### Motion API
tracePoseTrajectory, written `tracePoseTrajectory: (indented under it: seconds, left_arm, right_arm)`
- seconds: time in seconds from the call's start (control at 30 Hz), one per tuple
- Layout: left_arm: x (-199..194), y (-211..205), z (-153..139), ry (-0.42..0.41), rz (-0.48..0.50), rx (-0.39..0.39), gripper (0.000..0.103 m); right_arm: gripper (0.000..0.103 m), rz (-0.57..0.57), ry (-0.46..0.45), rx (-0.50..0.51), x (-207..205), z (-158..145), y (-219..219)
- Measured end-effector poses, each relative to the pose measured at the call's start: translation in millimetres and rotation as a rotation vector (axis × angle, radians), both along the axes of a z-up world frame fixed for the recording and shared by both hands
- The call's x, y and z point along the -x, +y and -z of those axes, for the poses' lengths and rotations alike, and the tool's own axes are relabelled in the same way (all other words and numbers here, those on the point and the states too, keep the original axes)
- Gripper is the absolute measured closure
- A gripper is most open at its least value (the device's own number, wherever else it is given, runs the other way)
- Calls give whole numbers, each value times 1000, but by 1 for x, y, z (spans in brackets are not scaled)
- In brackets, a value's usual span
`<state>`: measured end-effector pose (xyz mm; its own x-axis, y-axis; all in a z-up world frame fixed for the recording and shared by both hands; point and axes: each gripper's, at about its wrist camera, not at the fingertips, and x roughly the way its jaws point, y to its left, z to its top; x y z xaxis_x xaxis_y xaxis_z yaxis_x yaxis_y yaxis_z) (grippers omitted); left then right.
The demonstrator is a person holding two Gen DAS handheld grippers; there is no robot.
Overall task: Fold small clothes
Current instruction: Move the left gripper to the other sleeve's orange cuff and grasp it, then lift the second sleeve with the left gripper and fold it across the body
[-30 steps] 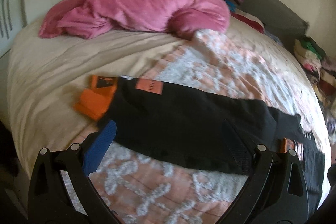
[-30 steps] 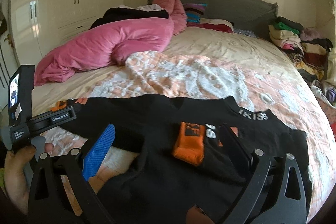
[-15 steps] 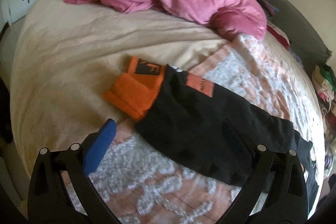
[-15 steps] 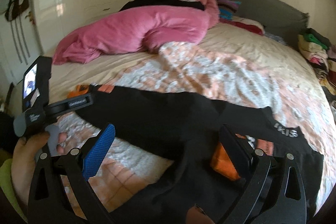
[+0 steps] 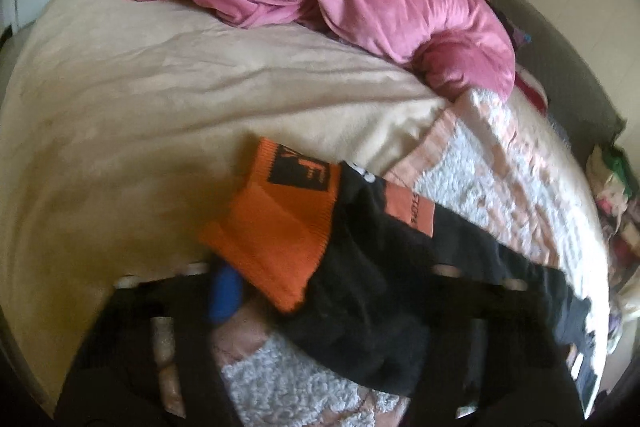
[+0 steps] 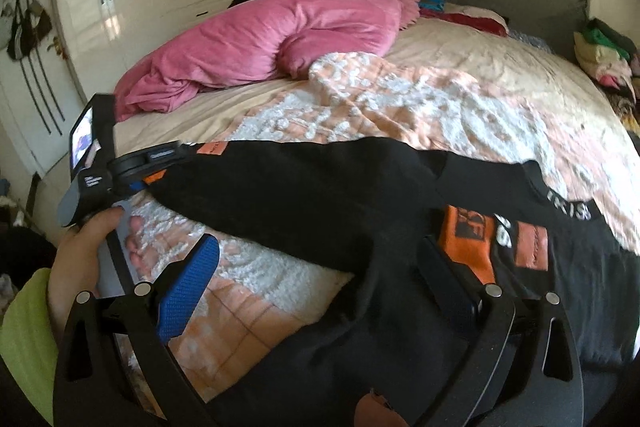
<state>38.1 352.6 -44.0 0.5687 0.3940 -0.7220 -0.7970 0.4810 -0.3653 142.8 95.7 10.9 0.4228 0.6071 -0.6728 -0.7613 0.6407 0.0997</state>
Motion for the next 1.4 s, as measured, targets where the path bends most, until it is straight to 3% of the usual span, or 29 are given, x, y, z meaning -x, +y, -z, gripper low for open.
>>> tracePoseTrajectory:
  seconds: [0.07,0.1,0.33,0.73,1.0,1.4]
  left_arm:
    - [5,0,-4,-61,8,6,97]
    - [7,-2,-8,-82,16,-7,100]
    - [6,-37,-58,-219,144,-129,101]
    - [-22,-120,-126,-302,397,-210,101]
    - [-39,-169,-145,-328,526,-244,101]
    - [-61,-215,-150,-343,668,-227,101]
  right_arm:
    - [4,24,19,-18,-3,0,-9]
    - [4,34,25,-26,-5,-1,-13]
    - [4,115,16,-70,-8,-12,-49]
    - [4,250,6,-127,-13,-22,-122]
    - [4,347,2,-176,-18,-28,-175]
    - [4,447,-10,-226,-21,-34,-225]
